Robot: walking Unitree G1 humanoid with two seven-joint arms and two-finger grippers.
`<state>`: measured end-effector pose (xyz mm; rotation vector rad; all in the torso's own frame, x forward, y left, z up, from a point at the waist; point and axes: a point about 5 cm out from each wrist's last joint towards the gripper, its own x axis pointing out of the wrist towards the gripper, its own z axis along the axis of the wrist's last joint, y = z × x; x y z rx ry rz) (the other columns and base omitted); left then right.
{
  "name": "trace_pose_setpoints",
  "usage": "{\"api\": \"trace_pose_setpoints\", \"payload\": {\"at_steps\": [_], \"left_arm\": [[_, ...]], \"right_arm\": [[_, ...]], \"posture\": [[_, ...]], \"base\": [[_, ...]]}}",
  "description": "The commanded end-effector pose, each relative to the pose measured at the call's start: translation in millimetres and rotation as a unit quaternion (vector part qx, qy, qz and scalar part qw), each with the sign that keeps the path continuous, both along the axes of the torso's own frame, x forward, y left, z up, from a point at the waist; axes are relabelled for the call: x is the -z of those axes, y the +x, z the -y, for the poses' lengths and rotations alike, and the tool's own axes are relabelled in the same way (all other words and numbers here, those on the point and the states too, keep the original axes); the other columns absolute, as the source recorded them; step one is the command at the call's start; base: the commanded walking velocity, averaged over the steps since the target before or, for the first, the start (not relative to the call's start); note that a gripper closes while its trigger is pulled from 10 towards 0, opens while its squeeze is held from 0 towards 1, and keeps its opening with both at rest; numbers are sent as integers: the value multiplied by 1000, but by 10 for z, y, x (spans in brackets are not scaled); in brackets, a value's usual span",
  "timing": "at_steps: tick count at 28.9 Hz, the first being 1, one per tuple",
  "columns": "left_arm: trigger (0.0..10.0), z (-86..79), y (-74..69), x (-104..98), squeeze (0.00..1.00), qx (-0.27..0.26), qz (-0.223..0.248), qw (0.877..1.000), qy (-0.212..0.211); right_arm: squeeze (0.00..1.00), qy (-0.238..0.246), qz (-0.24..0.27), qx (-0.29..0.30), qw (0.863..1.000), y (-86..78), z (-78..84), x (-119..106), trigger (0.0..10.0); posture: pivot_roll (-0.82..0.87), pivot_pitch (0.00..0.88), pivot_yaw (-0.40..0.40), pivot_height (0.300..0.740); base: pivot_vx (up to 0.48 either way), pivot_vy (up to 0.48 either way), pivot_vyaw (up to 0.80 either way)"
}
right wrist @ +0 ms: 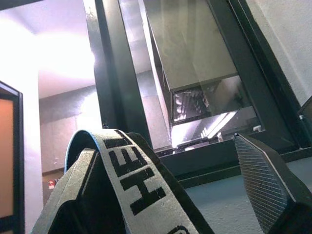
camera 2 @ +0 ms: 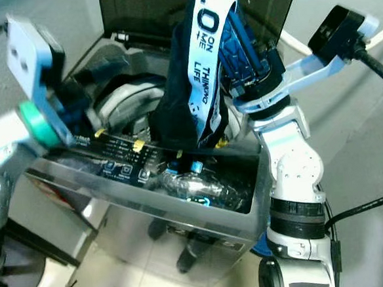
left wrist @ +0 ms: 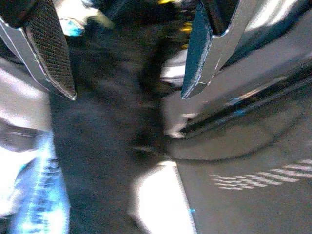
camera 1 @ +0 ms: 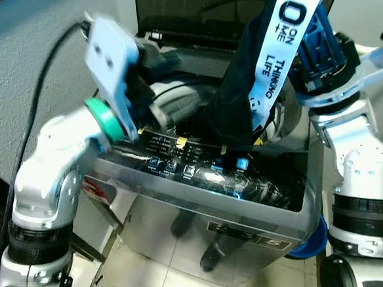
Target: Clothes washing
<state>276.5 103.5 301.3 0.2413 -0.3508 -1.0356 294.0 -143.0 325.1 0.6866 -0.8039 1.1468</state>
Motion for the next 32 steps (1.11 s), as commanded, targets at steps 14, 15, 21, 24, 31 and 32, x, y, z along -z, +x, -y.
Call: {"api": "trace_pose_setpoints", "payload": {"at_steps": [14,15,21,24,31,32], "left_arm": [[10000,13,-12,-38,0,-13,15,1000,-5],[10000,13,-12,-38,0,-13,15,1000,-5],[10000,70,-70,-33,0,-1,14,1000,-9],[10000,100,-95,-25,0,2,12,1000,-13],[10000,100,-96,-4,0,1,7,1000,-13],[10000,104,-90,2,0,2,6,1000,-13]], "right_arm": [[0,-226,-33,226,947,431,-482,131,10000],[0,-226,-33,226,947,431,-482,131,10000],[0,-316,-55,374,870,749,-708,159,10000],[0,-337,-65,481,807,919,-672,99,10000],[0,-457,88,597,654,1002,-486,-32,10000],[0,-521,142,579,611,1015,-416,12,10000]], "posture": [[115,70,-8,740],[115,70,-8,740],[117,71,-18,740],[118,77,-21,740],[98,93,-16,740],[88,94,-13,740]], "base": [[0,0,0],[0,0,0],[0,0,0],[0,0,0],[0,0,0],[0,0,0]]}}
